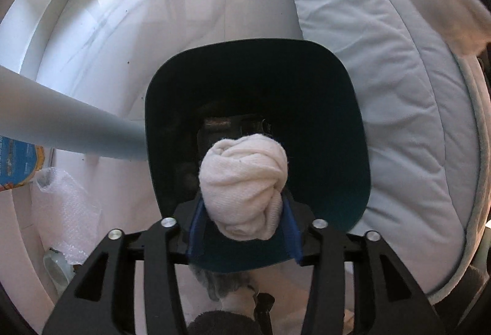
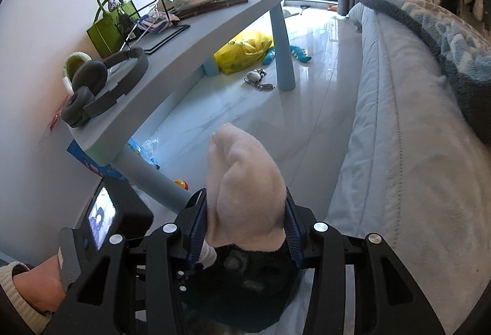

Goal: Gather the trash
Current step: 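Open the left tool over the bin while the right tool releases its towel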

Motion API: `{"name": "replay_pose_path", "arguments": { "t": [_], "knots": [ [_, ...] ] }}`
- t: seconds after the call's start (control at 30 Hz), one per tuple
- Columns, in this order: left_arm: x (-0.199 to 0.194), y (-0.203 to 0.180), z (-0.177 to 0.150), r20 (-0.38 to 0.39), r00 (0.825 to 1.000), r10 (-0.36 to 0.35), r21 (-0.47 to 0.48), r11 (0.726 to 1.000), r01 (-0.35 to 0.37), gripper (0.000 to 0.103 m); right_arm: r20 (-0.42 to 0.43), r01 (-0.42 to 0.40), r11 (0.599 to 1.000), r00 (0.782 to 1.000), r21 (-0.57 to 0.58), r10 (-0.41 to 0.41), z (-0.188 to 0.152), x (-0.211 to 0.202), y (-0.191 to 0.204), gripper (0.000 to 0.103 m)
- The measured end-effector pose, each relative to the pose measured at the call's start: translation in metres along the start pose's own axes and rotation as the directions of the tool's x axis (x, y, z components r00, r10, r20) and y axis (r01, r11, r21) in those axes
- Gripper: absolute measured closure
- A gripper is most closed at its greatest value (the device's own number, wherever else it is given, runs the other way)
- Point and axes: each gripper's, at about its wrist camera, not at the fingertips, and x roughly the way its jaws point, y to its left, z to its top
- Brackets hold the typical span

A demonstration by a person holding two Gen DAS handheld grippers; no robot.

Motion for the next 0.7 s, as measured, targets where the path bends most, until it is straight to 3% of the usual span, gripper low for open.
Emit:
{"name": "replay_pose_path", "arguments": {
  "t": [0.07,0.2,0.4,0.7],
  "knots": [
    [-0.005,0.004,-0.002,0.013,1.0,-0.018,0.0,1.0,0.018,0.041,-0.011,0.0,1.0,1.0,0.002,0.0,0.0,0.005,0.001,0.058],
    [-0.016,0.011,-0.006,0.042,0.999,-0.019,-0.003,1.0,0.019,0.04,-0.038,0.0,1.0,0.999,0.002,0.0,0.001,0.018,0.006,0.058],
    [-0.052,0.021,-0.004,0.181,0.983,-0.008,-0.011,1.0,0.01,0.038,-0.082,0.01,1.0,0.997,0.009,-0.01,-0.001,0.036,0.008,0.058],
    [-0.107,0.028,-0.001,0.407,0.912,0.051,-0.042,0.998,-0.037,0.038,-0.136,0.027,1.0,0.99,0.004,-0.026,-0.007,0.056,0.01,0.058]
  ]
}}
